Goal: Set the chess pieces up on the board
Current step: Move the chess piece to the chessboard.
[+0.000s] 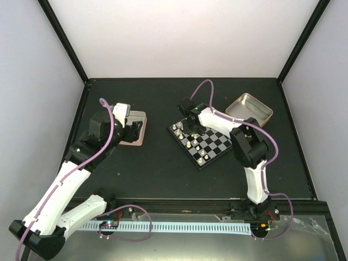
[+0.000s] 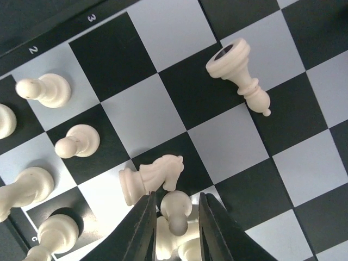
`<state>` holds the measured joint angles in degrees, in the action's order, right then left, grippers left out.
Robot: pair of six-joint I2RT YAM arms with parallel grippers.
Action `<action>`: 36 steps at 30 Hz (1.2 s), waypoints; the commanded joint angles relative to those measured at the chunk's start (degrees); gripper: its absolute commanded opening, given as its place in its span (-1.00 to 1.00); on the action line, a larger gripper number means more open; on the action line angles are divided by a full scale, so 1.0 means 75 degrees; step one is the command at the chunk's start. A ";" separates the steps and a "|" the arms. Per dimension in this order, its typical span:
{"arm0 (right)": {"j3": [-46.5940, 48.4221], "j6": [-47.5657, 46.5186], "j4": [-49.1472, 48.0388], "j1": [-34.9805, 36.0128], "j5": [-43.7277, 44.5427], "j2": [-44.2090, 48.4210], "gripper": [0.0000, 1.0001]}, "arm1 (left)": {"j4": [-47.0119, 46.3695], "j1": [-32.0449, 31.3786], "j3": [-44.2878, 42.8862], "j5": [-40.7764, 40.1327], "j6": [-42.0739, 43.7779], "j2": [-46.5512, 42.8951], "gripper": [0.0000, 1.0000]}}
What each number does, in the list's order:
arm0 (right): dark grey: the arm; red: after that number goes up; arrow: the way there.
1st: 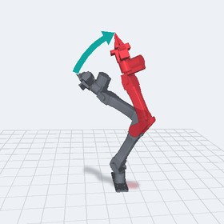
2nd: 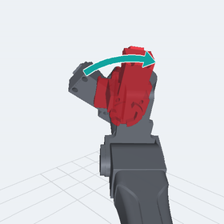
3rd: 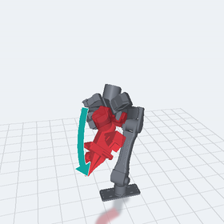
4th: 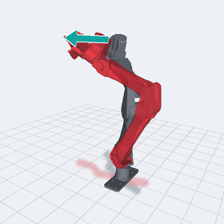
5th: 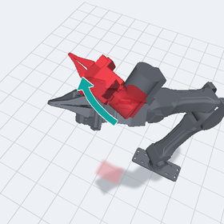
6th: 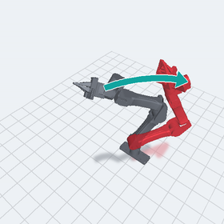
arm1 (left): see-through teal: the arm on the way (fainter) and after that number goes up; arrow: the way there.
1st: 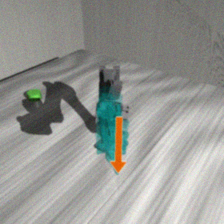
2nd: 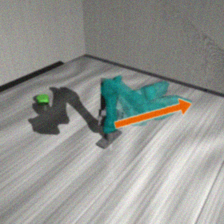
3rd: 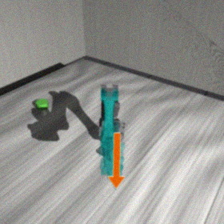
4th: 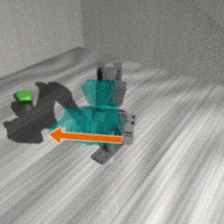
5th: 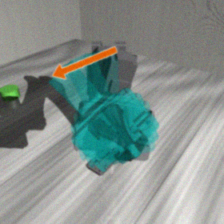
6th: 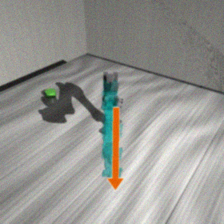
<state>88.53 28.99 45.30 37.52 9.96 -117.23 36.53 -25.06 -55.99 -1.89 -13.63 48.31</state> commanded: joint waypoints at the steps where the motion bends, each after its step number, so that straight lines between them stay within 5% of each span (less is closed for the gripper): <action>1: 0.0029 -0.0034 0.0020 -0.0021 -0.0024 -0.0146 -0.58 | -0.0133 0.0072 0.0000 0.0098 0.0048 -0.0079 0.41; 11: 0.0051 -0.0143 -0.0057 0.0008 0.0058 -0.0116 -0.88 | -0.0131 0.0072 -0.0001 0.0081 0.0060 -0.0102 0.41; 36: 0.0136 -0.0400 -0.0178 0.0352 -0.0522 -0.0124 -0.82 | -0.0131 0.0079 0.0000 0.0079 0.0060 -0.0079 0.41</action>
<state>88.53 26.65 44.53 39.53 7.27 -118.24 36.49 -25.06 -55.99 -1.89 -13.63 48.31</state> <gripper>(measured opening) 0.087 0.705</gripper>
